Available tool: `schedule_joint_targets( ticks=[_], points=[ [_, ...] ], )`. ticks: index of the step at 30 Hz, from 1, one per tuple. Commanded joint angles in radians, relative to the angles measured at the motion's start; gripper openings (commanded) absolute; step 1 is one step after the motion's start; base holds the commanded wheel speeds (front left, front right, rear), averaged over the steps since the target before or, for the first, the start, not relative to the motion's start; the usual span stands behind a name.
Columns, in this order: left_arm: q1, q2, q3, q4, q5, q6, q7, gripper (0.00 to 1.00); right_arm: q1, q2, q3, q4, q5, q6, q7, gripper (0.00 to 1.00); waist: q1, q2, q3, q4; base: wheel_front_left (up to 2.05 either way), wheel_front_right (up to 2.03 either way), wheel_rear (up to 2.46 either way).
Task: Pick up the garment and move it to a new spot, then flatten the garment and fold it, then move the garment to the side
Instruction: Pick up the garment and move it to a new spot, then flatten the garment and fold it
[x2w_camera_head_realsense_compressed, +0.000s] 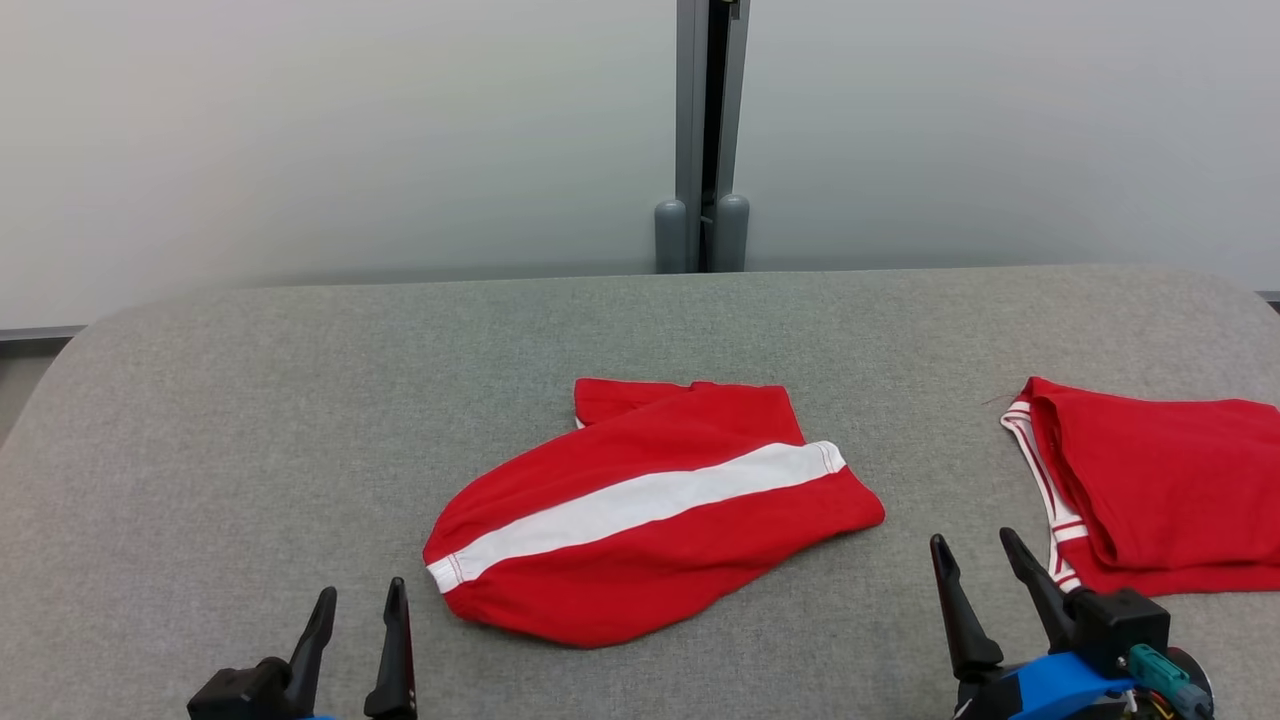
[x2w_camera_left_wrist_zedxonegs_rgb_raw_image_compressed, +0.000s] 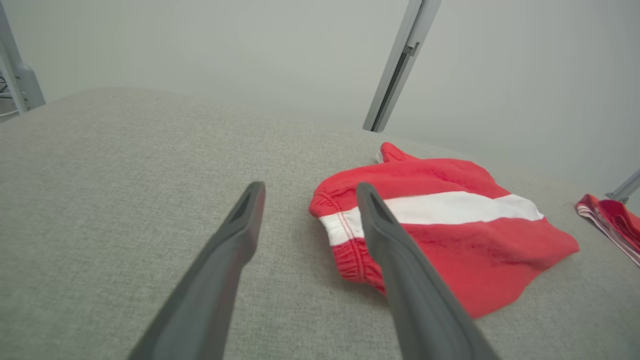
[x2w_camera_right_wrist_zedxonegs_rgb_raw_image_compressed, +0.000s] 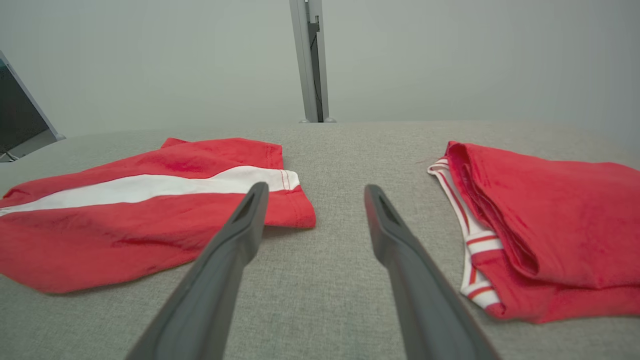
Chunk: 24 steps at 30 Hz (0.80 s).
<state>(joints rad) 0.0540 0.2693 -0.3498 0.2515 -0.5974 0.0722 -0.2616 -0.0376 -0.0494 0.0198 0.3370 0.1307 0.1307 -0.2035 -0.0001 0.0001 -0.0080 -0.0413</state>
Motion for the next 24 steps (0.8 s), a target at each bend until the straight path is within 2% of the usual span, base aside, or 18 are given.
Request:
schedule_joint_targets(
  ticks=[1, 16, 20, 24],
  points=[
    [0.0, -0.005, 0.007, 0.004, 0.006, -0.005, -0.005, 1.0, -0.002, -0.002, 0.002, -0.004, 0.002, 0.0, -0.001, 1.0, 0.0001, -0.0001, 0.0, 0.002, 0.0, 0.0, 0.0],
    [-0.019, -0.019, 0.021, 0.035, 0.026, -0.03, -0.005, 1.0, -0.011, -0.002, 0.007, -0.001, -0.008, 0.0, 0.012, 1.0, 0.0001, -0.0001, 0.014, 0.006, 0.0, 0.0, 0.0],
    [-0.036, -0.022, 0.012, 0.031, 0.031, -0.034, -0.005, 1.0, -0.072, -0.002, -0.018, -0.016, -0.061, 0.0, 0.054, 1.0, 0.0001, -0.0001, 0.039, 0.014, 0.0, 0.0, 0.0],
    [-0.065, -0.023, 0.006, 0.021, 0.038, -0.037, -0.004, 1.0, -0.168, -0.002, -0.035, -0.033, -0.109, 0.0, 0.149, 1.0, 0.0001, -0.0001, 0.076, 0.028, 0.0, 0.0, 0.0]
  ],
)
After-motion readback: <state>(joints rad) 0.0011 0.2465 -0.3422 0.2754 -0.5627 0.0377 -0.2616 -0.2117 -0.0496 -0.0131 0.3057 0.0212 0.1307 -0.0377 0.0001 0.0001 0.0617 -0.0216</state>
